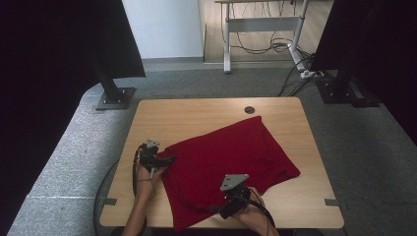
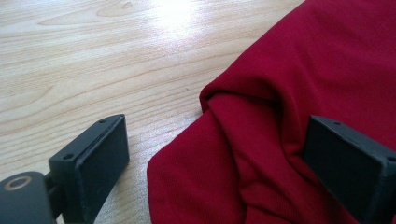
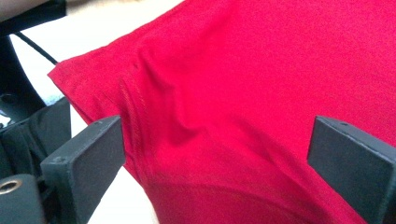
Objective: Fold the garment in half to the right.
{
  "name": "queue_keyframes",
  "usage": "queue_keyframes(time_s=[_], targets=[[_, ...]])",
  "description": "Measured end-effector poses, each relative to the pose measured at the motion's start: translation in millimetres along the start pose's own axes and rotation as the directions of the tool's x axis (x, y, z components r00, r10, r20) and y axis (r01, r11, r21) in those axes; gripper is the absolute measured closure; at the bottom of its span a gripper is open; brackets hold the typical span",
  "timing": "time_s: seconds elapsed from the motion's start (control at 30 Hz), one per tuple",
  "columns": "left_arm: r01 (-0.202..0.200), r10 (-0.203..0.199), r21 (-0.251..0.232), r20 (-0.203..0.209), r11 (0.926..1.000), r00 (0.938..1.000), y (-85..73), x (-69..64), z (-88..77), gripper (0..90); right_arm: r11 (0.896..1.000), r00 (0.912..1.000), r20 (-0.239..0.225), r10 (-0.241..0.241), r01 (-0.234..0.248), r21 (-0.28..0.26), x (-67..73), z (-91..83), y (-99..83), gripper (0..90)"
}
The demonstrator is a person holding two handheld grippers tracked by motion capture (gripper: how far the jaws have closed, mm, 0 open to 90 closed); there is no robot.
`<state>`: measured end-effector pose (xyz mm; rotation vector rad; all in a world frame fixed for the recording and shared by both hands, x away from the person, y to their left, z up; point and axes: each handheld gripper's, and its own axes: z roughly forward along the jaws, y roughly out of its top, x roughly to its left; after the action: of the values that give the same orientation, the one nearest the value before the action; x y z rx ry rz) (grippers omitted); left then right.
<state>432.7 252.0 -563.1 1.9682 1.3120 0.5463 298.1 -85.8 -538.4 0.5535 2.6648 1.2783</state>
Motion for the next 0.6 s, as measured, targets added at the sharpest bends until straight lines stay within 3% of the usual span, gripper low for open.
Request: queue_keyframes(time_s=[0.33, 0.6], targets=[[-0.002, 0.002, 0.003, 0.001, 1.0000, 1.0000, -0.2, 0.3, -0.6, 7.2, 0.999, 0.9970, -0.068, -0.036, 0.037, 0.013, 18.8, 27.8, 13.6, 3.3], [0.000, 0.000, 0.002, 0.002, 1.0000, 1.0000, -0.5, 0.2, -0.8, 7.2, 0.997, 0.9882, -0.134, -0.074, 0.077, 0.017, 37.0, 47.3, 25.5, 3.3]])
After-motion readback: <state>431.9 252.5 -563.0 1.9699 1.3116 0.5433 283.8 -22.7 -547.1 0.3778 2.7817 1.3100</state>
